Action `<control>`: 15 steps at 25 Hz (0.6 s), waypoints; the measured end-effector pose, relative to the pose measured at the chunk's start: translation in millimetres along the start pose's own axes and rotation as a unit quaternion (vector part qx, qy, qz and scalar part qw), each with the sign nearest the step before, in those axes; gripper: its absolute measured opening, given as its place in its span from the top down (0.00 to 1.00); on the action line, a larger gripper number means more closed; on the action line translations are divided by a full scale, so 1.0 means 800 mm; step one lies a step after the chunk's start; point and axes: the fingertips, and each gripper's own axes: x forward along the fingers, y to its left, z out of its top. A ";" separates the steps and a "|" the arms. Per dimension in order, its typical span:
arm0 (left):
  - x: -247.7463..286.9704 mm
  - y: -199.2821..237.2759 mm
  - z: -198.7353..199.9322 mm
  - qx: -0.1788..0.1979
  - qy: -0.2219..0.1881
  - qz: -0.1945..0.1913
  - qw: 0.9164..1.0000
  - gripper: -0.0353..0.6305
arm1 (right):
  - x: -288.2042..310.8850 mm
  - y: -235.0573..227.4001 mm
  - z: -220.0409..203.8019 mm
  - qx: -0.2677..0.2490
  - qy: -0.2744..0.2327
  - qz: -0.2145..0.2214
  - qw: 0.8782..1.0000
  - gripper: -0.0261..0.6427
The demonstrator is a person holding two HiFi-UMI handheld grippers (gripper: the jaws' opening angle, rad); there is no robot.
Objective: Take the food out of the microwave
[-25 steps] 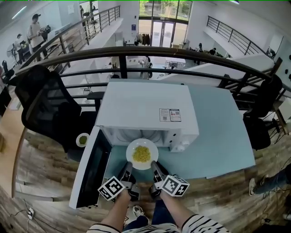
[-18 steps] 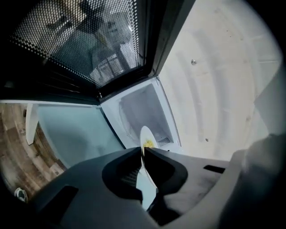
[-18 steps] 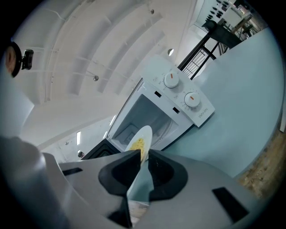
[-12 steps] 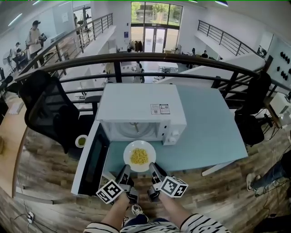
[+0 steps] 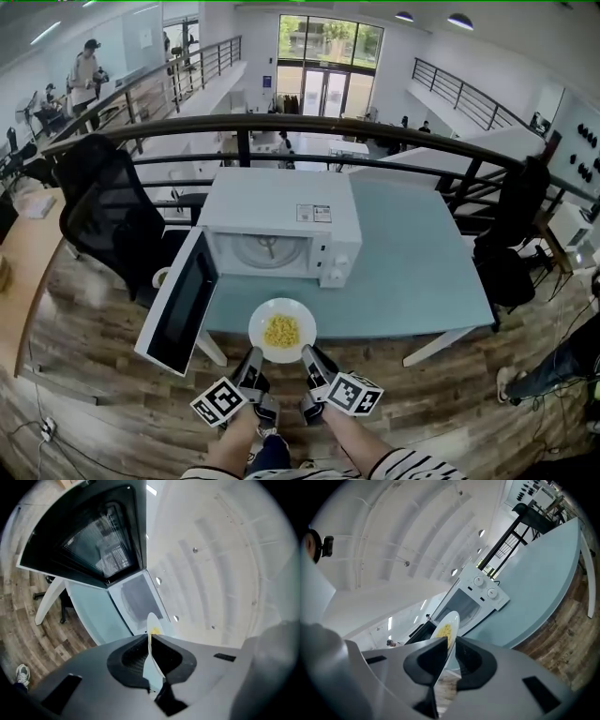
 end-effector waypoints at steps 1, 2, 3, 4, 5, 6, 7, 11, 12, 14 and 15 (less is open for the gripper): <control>-0.008 -0.003 -0.007 0.001 -0.001 0.001 1.000 0.89 | -0.011 0.000 -0.003 0.000 0.001 0.001 1.000 0.87; -0.016 -0.005 -0.014 0.001 -0.002 0.001 1.000 0.89 | -0.020 0.001 -0.006 -0.001 0.001 0.001 1.000 0.87; -0.023 -0.008 -0.020 0.001 -0.004 0.002 1.000 0.89 | -0.029 0.001 -0.008 -0.003 0.002 0.002 1.000 0.87; -0.030 -0.010 -0.026 0.001 -0.005 0.002 1.000 0.89 | -0.038 0.002 -0.011 -0.003 0.003 0.004 1.000 0.87; -0.038 -0.012 -0.033 0.001 -0.006 0.003 1.000 0.89 | -0.046 0.002 -0.014 -0.002 0.004 0.004 1.000 0.87; -0.045 -0.014 -0.039 0.001 -0.007 0.004 1.000 0.89 | -0.055 0.003 -0.018 -0.001 0.006 0.005 1.000 0.87; -0.053 -0.015 -0.045 0.001 -0.007 0.005 1.000 0.89 | -0.064 0.003 -0.022 0.000 0.008 0.005 1.000 0.87; -0.084 -0.021 -0.061 0.003 -0.010 0.009 1.000 0.89 | -0.093 0.010 -0.036 0.000 0.011 0.008 1.000 0.87; -0.092 -0.022 -0.064 0.002 -0.012 0.009 1.000 0.89 | -0.100 0.012 -0.041 0.001 0.012 0.009 1.000 0.87; -0.108 -0.024 -0.072 0.002 -0.015 0.011 1.000 0.89 | -0.114 0.015 -0.050 0.001 0.013 0.009 1.000 0.87; -0.116 -0.025 -0.076 0.002 -0.016 0.012 1.000 0.89 | -0.121 0.017 -0.054 0.001 0.014 0.009 1.000 0.87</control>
